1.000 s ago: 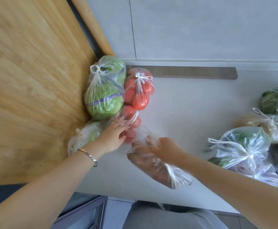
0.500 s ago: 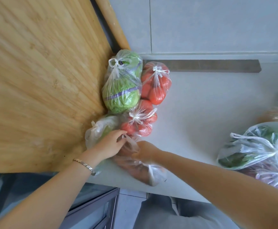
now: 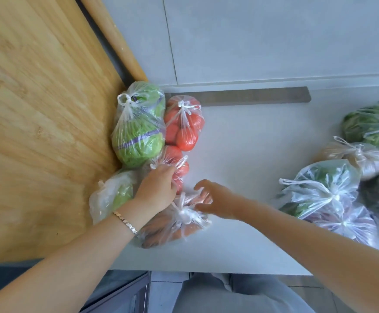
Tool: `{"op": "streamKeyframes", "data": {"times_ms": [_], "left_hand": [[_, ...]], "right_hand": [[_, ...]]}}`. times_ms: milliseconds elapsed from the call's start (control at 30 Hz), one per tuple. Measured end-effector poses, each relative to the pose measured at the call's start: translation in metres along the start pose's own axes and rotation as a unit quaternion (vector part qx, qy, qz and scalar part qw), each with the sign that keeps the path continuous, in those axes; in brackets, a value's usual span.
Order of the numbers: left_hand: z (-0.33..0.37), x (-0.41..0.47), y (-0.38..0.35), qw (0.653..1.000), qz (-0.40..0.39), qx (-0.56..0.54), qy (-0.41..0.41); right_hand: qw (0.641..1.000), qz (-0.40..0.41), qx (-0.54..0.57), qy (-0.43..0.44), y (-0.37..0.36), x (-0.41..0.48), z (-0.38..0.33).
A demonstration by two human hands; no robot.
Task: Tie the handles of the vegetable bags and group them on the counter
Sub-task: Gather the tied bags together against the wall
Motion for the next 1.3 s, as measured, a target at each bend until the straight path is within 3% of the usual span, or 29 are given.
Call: {"op": "streamKeyframes", "data": {"times_ms": [67,167,233,300,433,500,600,667,900,1000,1100,1300], "left_hand": [[0.038,0.023,-0.008,0.998,-0.033,-0.009,-0.051],[0.105,0.054,-0.029,0.991,-0.088,-0.002,-0.105],[0.157,0.072,-0.047,0.984,-0.108,0.013,-0.143],[0.191,0.082,-0.063,0.979,-0.120,0.008,-0.167],[0.254,0.096,-0.106,0.960,-0.162,0.091,-0.210],[0.267,0.100,-0.125,0.954,-0.186,0.113,-0.205],[0.270,0.103,-0.141,0.956,-0.202,0.129,-0.171],[0.267,0.103,-0.139,0.962,-0.173,0.136,-0.165],[0.213,0.107,-0.080,0.996,-0.030,-0.012,-0.078],[0.179,0.110,-0.050,0.996,0.038,-0.073,-0.027],[0.148,0.117,-0.021,0.986,0.114,-0.121,0.008],[0.103,0.152,0.016,0.967,0.184,-0.157,0.080]], "right_hand": [[0.992,0.110,-0.041,-0.040,0.050,-0.023,0.032],[0.946,0.239,-0.101,-0.197,0.117,-0.066,0.092],[0.912,0.236,-0.146,-0.301,0.144,-0.096,0.138],[0.898,0.180,-0.203,-0.347,0.148,-0.106,0.172],[0.934,0.050,-0.157,-0.317,0.131,-0.124,0.220],[0.944,0.064,-0.159,-0.283,0.122,-0.121,0.228],[0.931,0.126,-0.197,-0.281,0.115,-0.108,0.241],[0.930,0.139,-0.204,-0.272,0.113,-0.106,0.239],[0.931,0.099,-0.265,-0.231,0.115,-0.105,0.214],[0.953,0.107,-0.176,-0.222,0.121,-0.098,0.197],[0.962,0.171,-0.063,-0.205,0.141,-0.082,0.171],[0.939,0.278,0.125,-0.159,0.194,-0.024,0.110]]}}
Point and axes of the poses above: each hand's wrist, its own x-axis towards the middle knuckle, its own y-axis out of the back of the hand, z = x × y, the point moved 3 cm from there along x, towards the middle knuckle, and after that the axes turned 10 degrees about -y, right-handed, at the moved point
